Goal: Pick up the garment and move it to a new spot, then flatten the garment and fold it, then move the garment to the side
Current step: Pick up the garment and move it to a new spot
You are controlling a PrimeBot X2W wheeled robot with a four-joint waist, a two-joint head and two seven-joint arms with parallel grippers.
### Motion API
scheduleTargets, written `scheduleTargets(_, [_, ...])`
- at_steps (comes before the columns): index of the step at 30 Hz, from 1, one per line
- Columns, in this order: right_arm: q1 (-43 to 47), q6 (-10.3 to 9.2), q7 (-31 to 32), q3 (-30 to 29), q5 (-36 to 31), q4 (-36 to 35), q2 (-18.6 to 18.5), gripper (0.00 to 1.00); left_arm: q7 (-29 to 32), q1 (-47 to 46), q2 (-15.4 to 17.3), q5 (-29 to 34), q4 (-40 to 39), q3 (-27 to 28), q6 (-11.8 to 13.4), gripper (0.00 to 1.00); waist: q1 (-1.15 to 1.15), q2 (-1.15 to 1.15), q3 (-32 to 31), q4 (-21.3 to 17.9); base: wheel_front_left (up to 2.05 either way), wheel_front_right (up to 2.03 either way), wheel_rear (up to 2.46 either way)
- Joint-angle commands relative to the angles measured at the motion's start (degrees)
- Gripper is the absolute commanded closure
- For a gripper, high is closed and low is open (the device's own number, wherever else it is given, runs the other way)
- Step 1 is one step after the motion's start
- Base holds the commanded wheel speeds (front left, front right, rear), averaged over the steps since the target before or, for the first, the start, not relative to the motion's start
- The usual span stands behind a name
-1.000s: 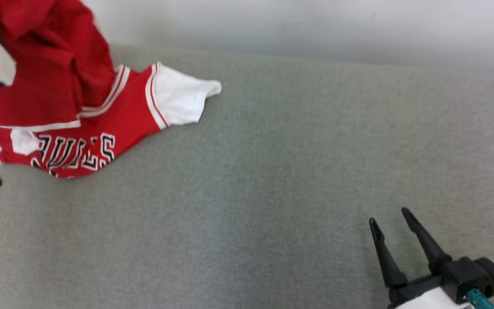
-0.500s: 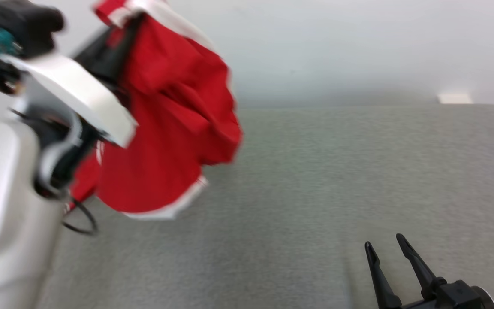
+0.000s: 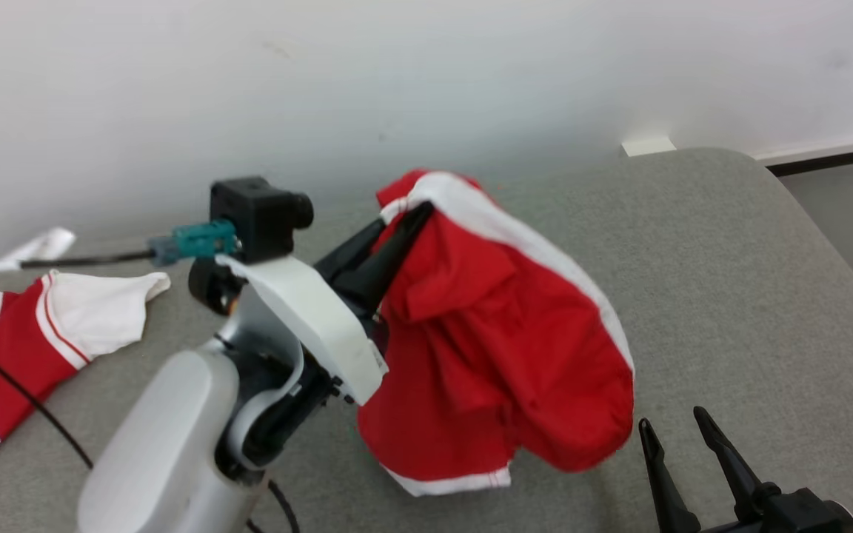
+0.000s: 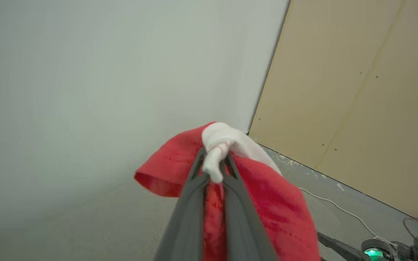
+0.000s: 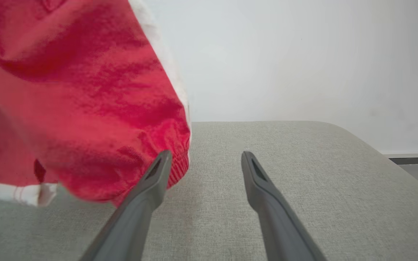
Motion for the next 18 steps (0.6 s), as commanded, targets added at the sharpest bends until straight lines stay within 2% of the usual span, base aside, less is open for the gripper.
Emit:
scheduleTargets(1, [0.2, -0.16, 0.0, -0.3, -0.1, -0.2, 0.1, 0.0, -1.3, 2.1, 0.1, 0.3, 2.5, -0.3, -0.1, 1.0, 0.01, -0.01, 0.7, -0.7, 0.0, 0.0, 0.0])
scheduleTargets(5, [-0.5, -0.16, 0.0, -0.9, 0.0, -0.5, 0.2, 0.0, -5.7, 5.4, 0.8, 2.2, 12.9, -1.1, -0.8, 1.0, 0.01, -0.01, 2.1, -1.0, 0.0, 0.0, 0.0])
scheduleTargets(10, [-1.1, -0.16, 0.0, -0.8, -0.1, -0.2, 0.3, 0.0, -13.5, 7.3, 0.9, 5.4, 28.2, -4.1, -2.9, 1.0, 0.01, -0.01, 3.6, -0.3, 0.0, 0.0, 0.0])
scheduleTargets(15, [-1.8, -0.16, 0.0, -0.7, -0.4, 0.1, 0.4, 0.0, -21.3, 7.1, -1.6, 7.4, 40.3, -6.6, -3.8, 1.0, 0.01, -0.01, 4.3, 0.9, 0.0, 0.0, 0.0])
scheduleTargets(17, [-1.8, -0.16, 0.0, -0.9, -0.7, 0.2, 0.4, 0.0, -25.2, 6.2, -2.6, 8.1, 43.4, -6.8, -3.5, 0.42, 0.01, -0.01, 4.2, 1.7, 0.0, 0.0, 0.0])
scheduleTargets(18, [-1.7, -0.16, 0.0, -1.0, -0.8, 0.3, 0.4, 0.0, -27.3, 6.0, -3.2, 8.6, 44.7, -6.8, -3.2, 0.0, 0.01, -0.01, 4.1, 2.1, 0.0, 0.0, 0.0])
